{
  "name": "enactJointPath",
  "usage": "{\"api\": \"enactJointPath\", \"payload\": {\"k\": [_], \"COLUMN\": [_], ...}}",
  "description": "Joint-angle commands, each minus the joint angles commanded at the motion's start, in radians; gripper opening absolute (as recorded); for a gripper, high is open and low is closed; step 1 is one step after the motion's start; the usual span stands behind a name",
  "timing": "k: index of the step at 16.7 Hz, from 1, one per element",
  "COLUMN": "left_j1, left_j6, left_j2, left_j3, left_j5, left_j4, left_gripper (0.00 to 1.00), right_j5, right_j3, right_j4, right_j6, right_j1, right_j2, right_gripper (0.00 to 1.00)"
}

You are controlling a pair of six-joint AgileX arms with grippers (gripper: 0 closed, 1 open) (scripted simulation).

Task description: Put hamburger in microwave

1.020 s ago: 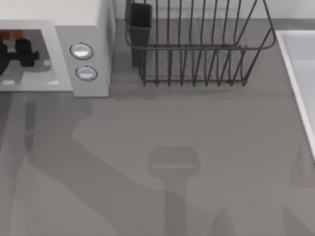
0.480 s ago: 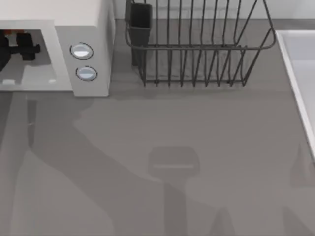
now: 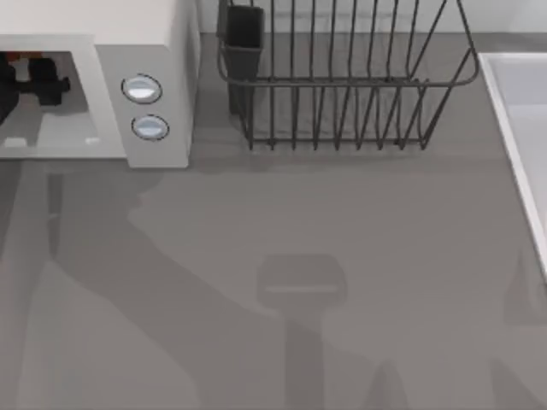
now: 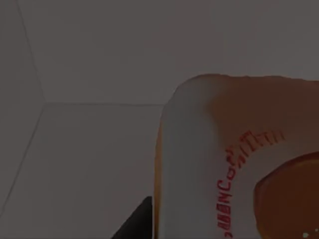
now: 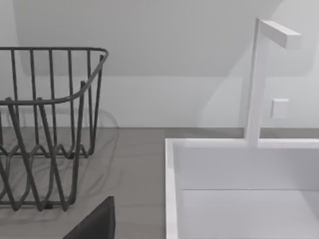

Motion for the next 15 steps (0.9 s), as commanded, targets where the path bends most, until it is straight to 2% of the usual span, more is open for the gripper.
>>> {"api": "enactJointPath", "payload": {"k": [9,15], "left_j1": [0.000,0.000], "left_j6": [0.000,0.000], "left_j2": [0.000,0.000], "left_j3": [0.000,0.000], "left_j5": [0.000,0.000], "left_j4": [0.000,0.000], "left_gripper": [0.98,1.00], "right_j5": [0.000,0.000], "right_j3": [0.000,0.000], "right_j4": [0.000,0.000], "right_j6": [0.000,0.000], "right_j1": [0.000,0.000], "right_j2": [0.000,0.000], "right_gripper": [1.00,1.00]}}
